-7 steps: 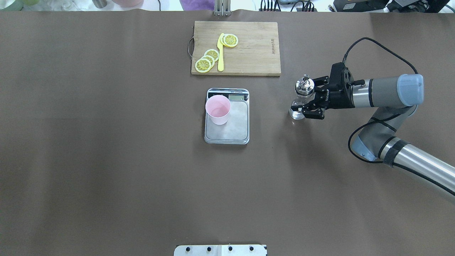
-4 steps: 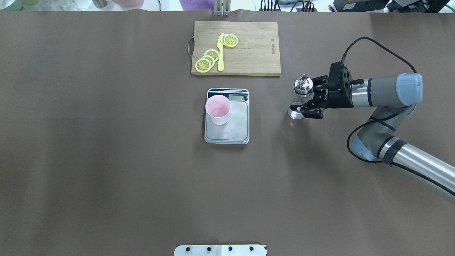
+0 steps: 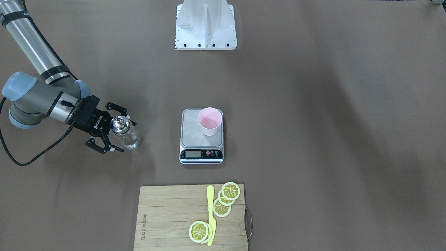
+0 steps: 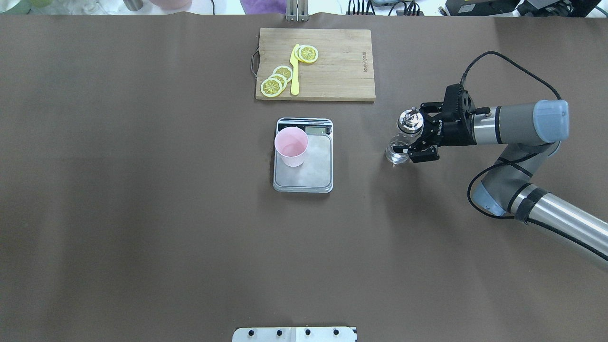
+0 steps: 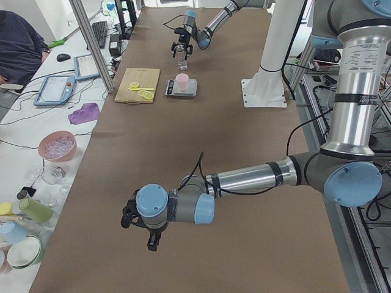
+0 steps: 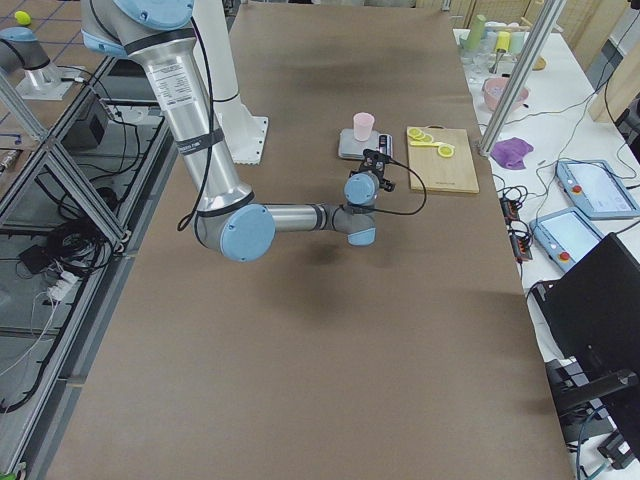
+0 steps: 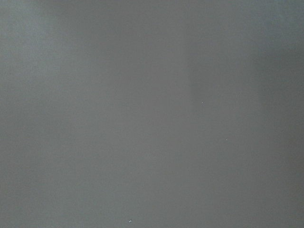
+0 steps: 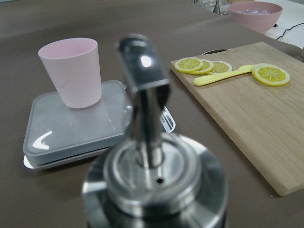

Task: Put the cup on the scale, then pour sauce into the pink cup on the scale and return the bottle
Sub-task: 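Lower the dispenser onto the table beside the scale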

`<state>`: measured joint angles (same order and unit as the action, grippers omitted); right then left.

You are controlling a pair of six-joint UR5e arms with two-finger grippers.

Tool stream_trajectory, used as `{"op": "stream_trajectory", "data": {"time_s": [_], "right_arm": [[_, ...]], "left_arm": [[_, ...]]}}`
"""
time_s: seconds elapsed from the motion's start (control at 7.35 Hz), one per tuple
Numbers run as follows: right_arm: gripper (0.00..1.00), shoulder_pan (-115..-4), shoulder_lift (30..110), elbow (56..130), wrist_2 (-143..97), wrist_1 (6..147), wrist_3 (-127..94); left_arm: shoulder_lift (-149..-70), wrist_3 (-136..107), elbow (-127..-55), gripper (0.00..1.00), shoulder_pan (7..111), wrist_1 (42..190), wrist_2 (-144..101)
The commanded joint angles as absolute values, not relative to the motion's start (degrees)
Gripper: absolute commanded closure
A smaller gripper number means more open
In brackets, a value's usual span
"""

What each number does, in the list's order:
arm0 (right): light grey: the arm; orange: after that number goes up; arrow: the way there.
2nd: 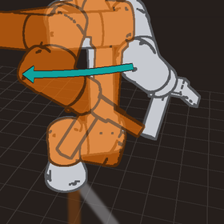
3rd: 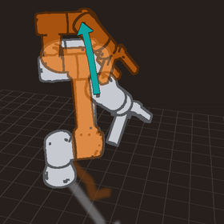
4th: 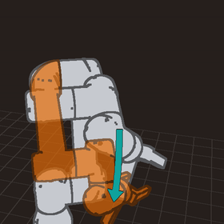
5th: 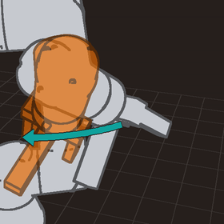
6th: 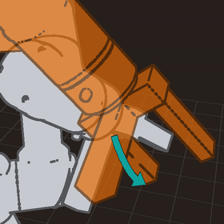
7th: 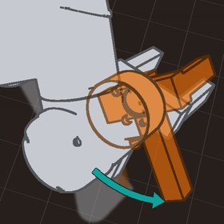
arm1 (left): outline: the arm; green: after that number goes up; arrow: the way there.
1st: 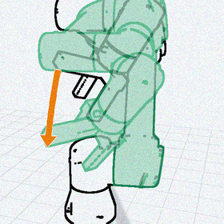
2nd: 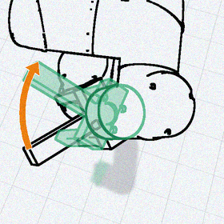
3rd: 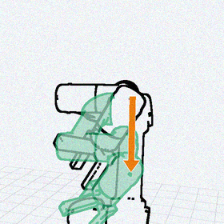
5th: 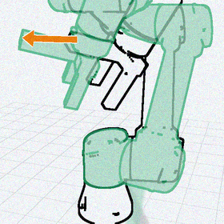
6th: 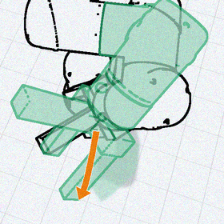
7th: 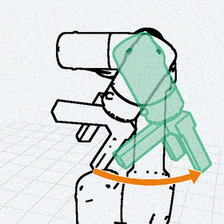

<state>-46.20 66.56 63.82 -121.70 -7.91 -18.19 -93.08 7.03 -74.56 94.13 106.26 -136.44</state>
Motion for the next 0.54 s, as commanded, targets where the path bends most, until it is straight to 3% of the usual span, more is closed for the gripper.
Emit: {"op": "stream_trajectory", "data": {"time_s": [0.0,0.41], "right_arm": [[0.01,-46.2,66.7,63.9,-121.8,-7.9,-18.2],[0.01,-46.3,68.5,64.9,-122.2,-8.0,-18.2]], "left_arm": [[-92.9,7.0,-74.6,0.02,94.1,106.3,-136.4],[-92.9,7.0,-74.6,0.02,94.1,106.3,-136.4]]}}
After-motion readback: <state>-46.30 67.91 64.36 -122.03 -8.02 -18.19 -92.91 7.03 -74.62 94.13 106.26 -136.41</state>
